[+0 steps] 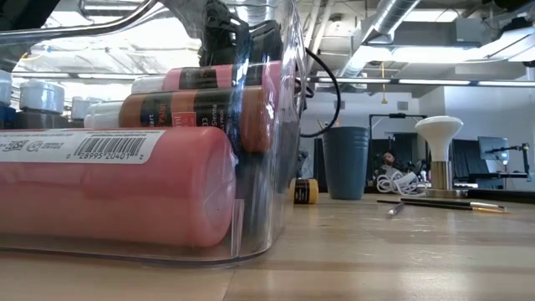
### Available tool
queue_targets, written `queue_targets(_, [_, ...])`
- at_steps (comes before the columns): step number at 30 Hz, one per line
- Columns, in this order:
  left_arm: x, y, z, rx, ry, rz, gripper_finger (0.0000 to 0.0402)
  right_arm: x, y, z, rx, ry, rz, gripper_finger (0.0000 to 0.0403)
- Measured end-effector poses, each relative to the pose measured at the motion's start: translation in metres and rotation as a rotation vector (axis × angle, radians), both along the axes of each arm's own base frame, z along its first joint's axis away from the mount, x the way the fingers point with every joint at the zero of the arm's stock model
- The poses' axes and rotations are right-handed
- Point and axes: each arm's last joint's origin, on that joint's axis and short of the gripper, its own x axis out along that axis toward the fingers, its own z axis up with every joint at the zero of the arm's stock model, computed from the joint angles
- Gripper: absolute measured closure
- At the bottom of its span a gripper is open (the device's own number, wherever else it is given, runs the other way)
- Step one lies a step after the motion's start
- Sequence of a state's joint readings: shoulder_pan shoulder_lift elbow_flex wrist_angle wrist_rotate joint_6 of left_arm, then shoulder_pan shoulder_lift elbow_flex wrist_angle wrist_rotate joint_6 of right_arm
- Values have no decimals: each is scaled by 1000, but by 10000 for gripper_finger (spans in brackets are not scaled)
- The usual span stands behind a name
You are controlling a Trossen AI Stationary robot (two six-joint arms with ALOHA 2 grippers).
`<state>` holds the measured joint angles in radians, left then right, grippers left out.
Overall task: Pick & Place Paint Supplies
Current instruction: Put the yellow paint bottle into the transparent bin
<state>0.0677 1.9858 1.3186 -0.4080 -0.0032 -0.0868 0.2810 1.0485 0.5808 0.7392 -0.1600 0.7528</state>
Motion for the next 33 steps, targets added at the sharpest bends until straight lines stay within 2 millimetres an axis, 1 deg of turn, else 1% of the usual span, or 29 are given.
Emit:
queue_targets(5, [1, 0, 0, 1, -11, 0, 183, 0, 0, 0, 0, 0, 0, 148])
queue_targets(10, [-3, -1, -8, -2, 12, 1, 183, 0, 0, 0, 0, 0, -1, 148])
queue_targets(17, [-10, -2, -17, -44, 42, 78, 183, 0, -1, 0, 0, 0, -3, 148])
queue_targets(22, [-12, -2, -22, -57, 40, 111, 183, 1, -5, 0, 7, 3, -19, 148])
queue_targets(26, [-11, -4, -22, -59, 24, 114, 183, 2, -7, 0, 4, 3, -19, 148])
queue_targets(30, [-6, -4, -21, -67, -41, 108, 183, 2, -8, 0, 0, 3, -13, 148])
queue_targets(33, [-4, -4, -20, -68, -60, 110, 183, 2, -8, 0, 0, 3, -13, 148])
